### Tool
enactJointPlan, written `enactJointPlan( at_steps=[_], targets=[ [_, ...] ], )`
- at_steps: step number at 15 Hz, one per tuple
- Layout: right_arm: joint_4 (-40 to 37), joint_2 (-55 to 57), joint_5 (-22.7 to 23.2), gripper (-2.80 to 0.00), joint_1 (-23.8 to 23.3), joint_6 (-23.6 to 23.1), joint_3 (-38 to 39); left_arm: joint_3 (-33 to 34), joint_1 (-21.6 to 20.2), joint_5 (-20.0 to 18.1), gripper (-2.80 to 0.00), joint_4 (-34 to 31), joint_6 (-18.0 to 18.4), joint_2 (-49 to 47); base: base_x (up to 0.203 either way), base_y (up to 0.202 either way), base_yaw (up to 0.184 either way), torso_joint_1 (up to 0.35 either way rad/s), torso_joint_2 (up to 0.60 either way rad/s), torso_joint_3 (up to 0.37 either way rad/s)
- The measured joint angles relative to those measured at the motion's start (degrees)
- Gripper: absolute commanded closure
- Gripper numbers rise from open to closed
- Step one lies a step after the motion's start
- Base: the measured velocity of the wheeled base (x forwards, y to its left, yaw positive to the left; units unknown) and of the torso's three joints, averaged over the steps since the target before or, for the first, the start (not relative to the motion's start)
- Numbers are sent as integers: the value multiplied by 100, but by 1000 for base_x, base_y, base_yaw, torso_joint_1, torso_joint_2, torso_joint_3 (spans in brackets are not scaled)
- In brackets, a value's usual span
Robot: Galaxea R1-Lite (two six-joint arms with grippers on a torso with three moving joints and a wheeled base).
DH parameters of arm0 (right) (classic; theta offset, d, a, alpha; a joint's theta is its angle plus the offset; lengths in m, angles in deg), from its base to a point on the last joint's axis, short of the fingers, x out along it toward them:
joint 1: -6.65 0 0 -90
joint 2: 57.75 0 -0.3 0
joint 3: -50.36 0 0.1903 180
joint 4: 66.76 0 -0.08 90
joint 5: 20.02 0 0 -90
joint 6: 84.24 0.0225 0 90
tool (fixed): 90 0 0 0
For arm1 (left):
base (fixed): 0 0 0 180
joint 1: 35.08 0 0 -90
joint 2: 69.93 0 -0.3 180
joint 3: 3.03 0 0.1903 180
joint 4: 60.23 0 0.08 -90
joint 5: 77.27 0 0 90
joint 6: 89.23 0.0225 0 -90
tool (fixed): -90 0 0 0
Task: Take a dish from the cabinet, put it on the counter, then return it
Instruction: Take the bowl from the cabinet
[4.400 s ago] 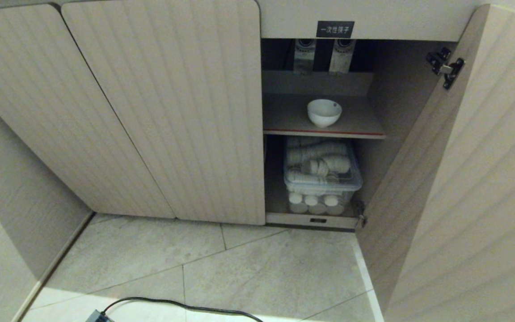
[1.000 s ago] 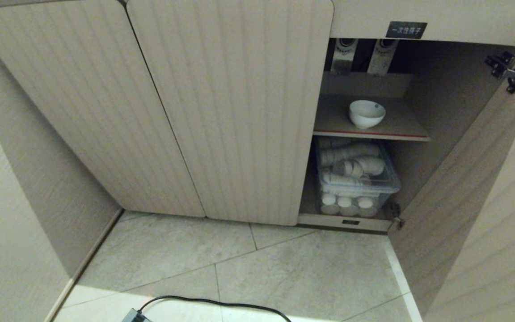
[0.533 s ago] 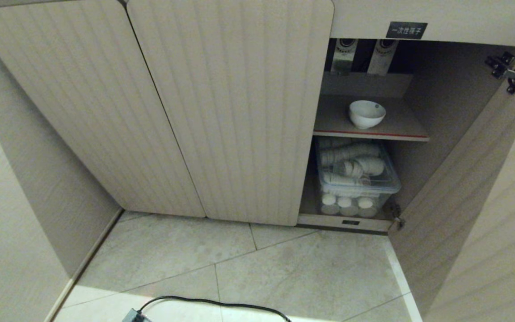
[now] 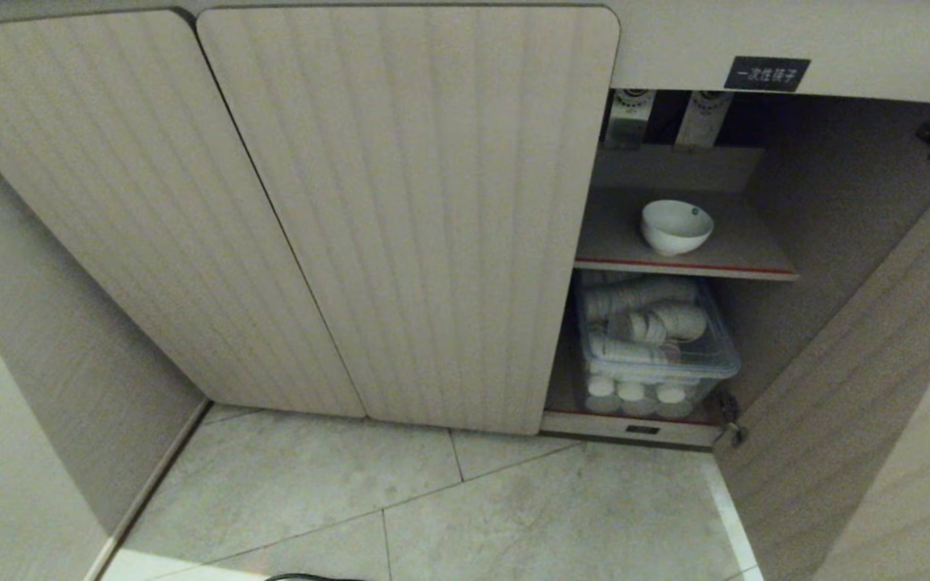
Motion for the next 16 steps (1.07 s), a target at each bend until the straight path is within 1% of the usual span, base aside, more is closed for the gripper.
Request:
enactJointPlan(
  at_steps=[6, 11, 13, 16],
  targets=[
    [2, 0, 6, 0, 1, 17, 0, 0, 4, 6, 0, 0, 0, 0, 182, 0, 2, 3, 1, 1],
    [2, 0, 2, 0, 4, 97, 0, 0, 2, 9, 0, 0, -1, 0, 11, 0, 1, 3, 1, 1],
    [5, 0, -16, 0, 4, 420, 0, 0, 0, 11, 0, -2, 0, 0, 0, 0, 0, 0, 0, 0],
    [5, 0, -17, 0, 4, 458, 0, 0, 2, 9, 0, 0, 0, 0, 0, 0, 0, 0, 0, 0]
  ],
)
